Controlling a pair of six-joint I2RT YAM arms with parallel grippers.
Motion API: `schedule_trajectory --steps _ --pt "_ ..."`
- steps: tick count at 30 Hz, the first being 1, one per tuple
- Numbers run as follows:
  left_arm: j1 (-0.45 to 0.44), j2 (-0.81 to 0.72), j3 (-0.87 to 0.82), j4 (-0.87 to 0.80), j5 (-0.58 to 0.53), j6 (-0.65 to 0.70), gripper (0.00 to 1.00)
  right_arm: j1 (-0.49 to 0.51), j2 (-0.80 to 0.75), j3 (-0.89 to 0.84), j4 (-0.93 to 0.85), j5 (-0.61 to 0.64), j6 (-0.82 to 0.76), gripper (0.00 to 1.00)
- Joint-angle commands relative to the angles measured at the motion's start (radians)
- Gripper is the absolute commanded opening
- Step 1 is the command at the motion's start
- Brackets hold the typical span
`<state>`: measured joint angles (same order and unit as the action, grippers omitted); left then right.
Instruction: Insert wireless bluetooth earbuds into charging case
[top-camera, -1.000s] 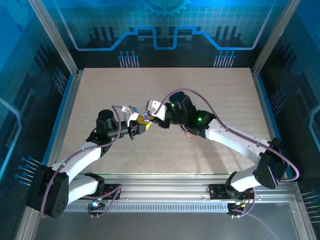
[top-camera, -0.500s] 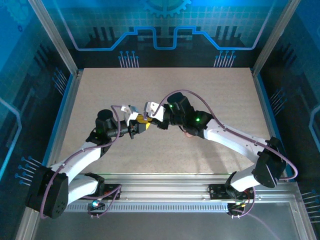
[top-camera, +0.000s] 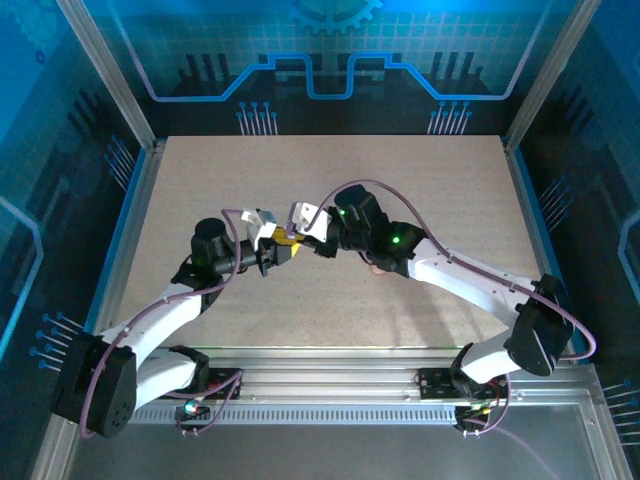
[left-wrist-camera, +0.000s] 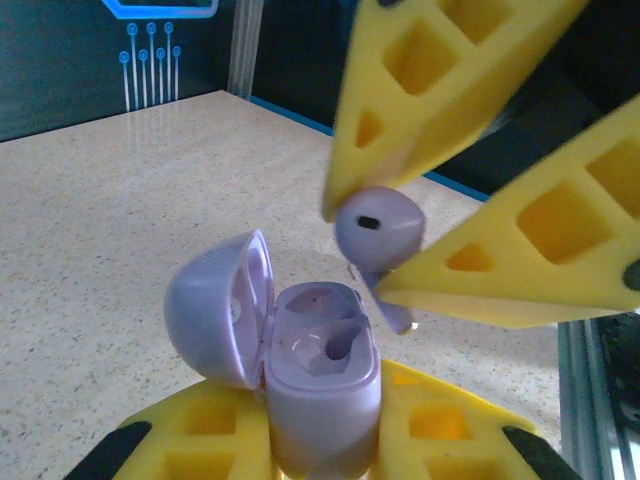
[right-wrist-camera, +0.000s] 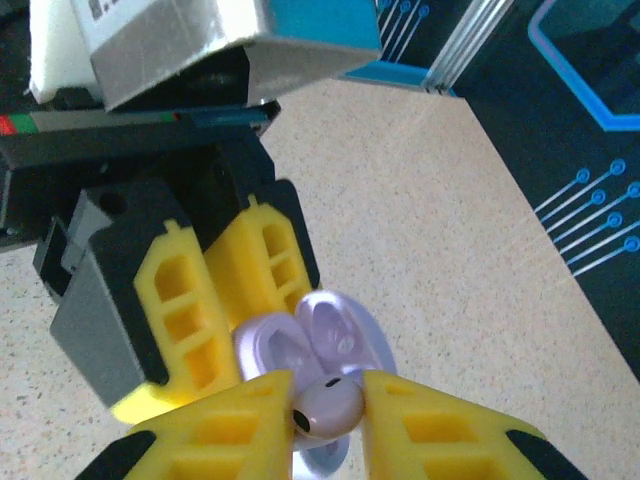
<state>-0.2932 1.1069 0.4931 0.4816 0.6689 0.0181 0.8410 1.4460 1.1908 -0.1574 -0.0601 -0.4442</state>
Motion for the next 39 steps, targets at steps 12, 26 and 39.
schedule_trajectory --steps 12,26,39 --pt "-0.009 -0.084 -0.021 -0.09 -0.174 0.001 0.17 -0.077 -0.012 -0.127 -0.265 0.044 0.035 0.22" --pt "-0.009 -0.116 -0.024 -0.128 -0.201 0.017 0.17 -0.095 0.193 -0.114 -0.383 0.053 0.053 0.22" --pt "-0.009 -0.125 -0.025 -0.123 -0.196 0.016 0.17 -0.102 0.347 -0.026 -0.527 0.08 -0.007 0.23"
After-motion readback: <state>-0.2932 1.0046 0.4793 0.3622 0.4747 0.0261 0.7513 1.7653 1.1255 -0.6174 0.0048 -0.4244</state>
